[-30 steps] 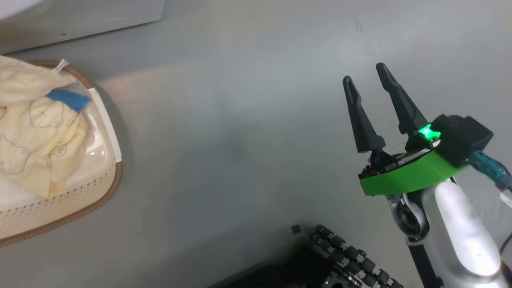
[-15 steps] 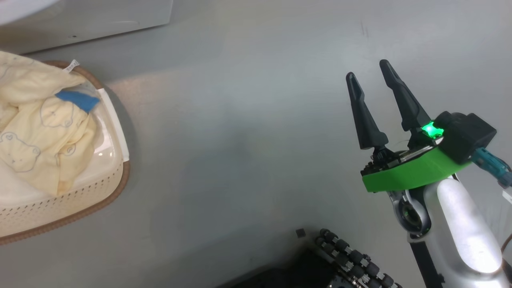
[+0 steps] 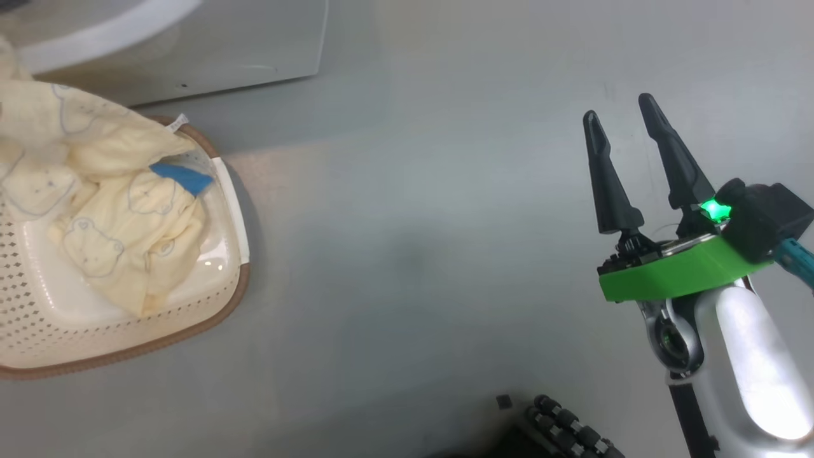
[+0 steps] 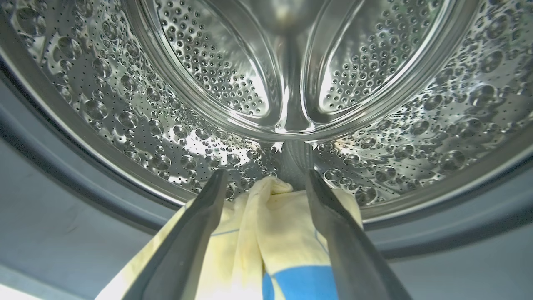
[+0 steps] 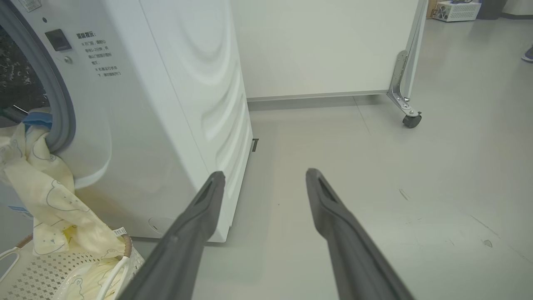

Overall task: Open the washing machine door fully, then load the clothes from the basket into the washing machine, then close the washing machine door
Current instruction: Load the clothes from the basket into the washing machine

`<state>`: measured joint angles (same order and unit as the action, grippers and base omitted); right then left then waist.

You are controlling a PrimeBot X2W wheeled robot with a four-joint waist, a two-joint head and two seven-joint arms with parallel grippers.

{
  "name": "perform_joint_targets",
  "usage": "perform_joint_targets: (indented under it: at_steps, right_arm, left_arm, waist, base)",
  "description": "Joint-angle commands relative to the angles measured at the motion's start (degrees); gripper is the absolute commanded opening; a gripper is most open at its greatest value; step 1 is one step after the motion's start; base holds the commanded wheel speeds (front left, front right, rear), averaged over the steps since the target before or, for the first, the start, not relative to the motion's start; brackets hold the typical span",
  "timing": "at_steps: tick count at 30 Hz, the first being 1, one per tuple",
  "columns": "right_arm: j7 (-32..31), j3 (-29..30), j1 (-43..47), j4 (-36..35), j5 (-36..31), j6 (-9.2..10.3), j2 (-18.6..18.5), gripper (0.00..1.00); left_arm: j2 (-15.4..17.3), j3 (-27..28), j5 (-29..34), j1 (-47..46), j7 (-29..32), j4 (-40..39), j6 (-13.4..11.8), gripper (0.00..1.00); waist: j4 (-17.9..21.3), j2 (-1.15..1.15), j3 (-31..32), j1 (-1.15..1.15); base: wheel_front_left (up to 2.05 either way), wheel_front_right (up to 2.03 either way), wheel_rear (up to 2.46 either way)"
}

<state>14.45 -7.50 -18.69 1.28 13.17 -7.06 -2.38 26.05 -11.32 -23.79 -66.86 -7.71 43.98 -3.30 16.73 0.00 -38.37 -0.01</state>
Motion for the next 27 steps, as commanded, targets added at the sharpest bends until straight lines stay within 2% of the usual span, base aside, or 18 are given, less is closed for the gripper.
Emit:
perform_joint_targets:
  at_steps: [1,8,18,27]
  right_arm:
    - [0.54,-0.33,1.99,-1.49,-0.45,-0.43,-0.50,1.00]
    - [0.54,1.30,4.25,-1.11,-2.37,-0.43,-0.50,1.00]
    - [0.55,2.60,7.83,0.05,-4.59,-0.43,-0.50,1.00]
    - [0.20,3.79,11.28,0.93,-7.27,-0.43,-0.50,1.00]
  left_arm:
    - [2.00,1.18,-0.31,1.56,-1.17,-2.95,-0.69,1.00]
    - [-0.80,1.37,-0.39,15.56,-5.26,-15.38,-5.03,1.00]
    - [-3.55,0.01,1.23,36.32,-6.36,-33.28,-11.81,1.00]
    - [-6.30,-3.31,0.87,48.71,-6.31,-38.68,-13.32,1.00]
  waist:
    - [-1.33,0.00,1.73,0.01]
    - [-3.70,0.00,6.45,0.01]
    - [-6.49,0.00,14.04,0.01]
    - [-9.66,0.00,20.76,0.01]
  base:
    - [0.00,0.00,0.00]
    - [0.00,0.00,0.00]
    - [0.00,0.00,0.00]
    - [0.00,0.00,0.00]
